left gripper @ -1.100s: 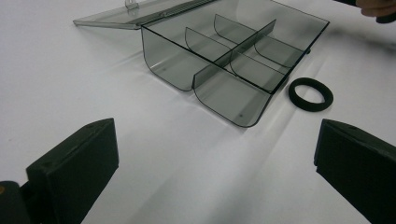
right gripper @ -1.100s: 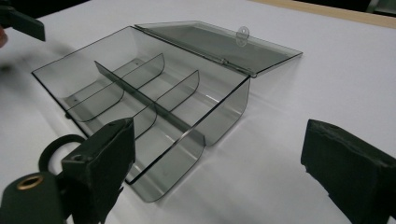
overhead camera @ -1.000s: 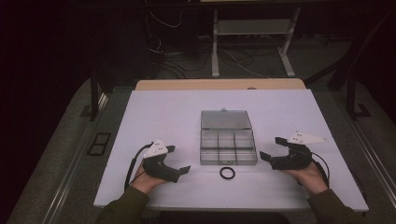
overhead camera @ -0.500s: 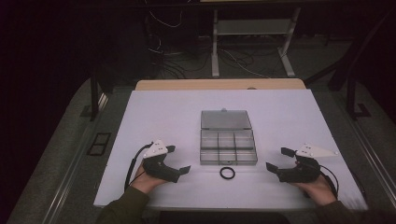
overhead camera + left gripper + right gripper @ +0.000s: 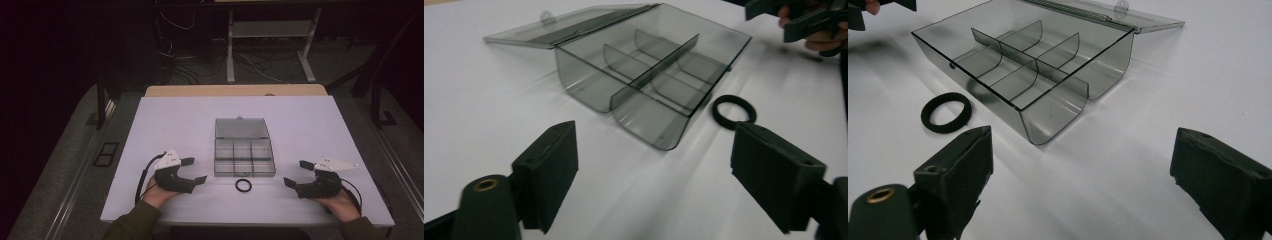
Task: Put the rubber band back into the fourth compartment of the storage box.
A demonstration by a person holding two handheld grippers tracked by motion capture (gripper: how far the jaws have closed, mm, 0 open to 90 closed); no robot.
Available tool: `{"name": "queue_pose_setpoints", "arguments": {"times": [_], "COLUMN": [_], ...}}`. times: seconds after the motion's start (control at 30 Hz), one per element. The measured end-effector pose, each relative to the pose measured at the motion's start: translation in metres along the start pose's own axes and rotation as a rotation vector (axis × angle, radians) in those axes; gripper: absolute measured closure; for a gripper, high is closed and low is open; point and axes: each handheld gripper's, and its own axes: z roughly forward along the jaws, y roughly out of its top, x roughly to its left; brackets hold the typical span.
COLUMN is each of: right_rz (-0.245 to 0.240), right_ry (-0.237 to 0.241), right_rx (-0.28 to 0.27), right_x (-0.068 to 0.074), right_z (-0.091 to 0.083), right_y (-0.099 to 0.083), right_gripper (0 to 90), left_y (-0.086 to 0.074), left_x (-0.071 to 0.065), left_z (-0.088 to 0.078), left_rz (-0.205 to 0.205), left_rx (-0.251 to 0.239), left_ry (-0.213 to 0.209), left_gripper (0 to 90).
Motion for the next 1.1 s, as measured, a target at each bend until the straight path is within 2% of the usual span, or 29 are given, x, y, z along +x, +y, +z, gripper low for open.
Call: {"name": "queue_pose_setpoints", "arguments": {"times": [0.23,0.5,0.67,1.1], "right_rz": [0.000,-0.003,-0.006,-0.007], "right_ry": [0.001,0.000,-0.001,-0.007], "right_rx": [0.009,0.016,0.017,0.019], "right_x": [0.001,0.002,0.002,0.002], "right_z": [0.001,0.002,0.002,0.002], "right_y": [0.000,0.000,0.000,0.000], "right_gripper": [9.9,9.9,9.9,9.9], "left_y": [0.007,0.015,0.019,0.028], "left_x": [-0.007,-0.016,-0.020,-0.033], "left_z": [0.004,0.018,0.027,0.047], "left_rz": [0.027,0.050,0.049,0.107], "left_rx": [-0.008,0.011,0.018,0.039], "left_ry": [-0.039,-0.115,-0.142,-0.223], "left_gripper": [30.1,42.5,47.0,59.0]}}
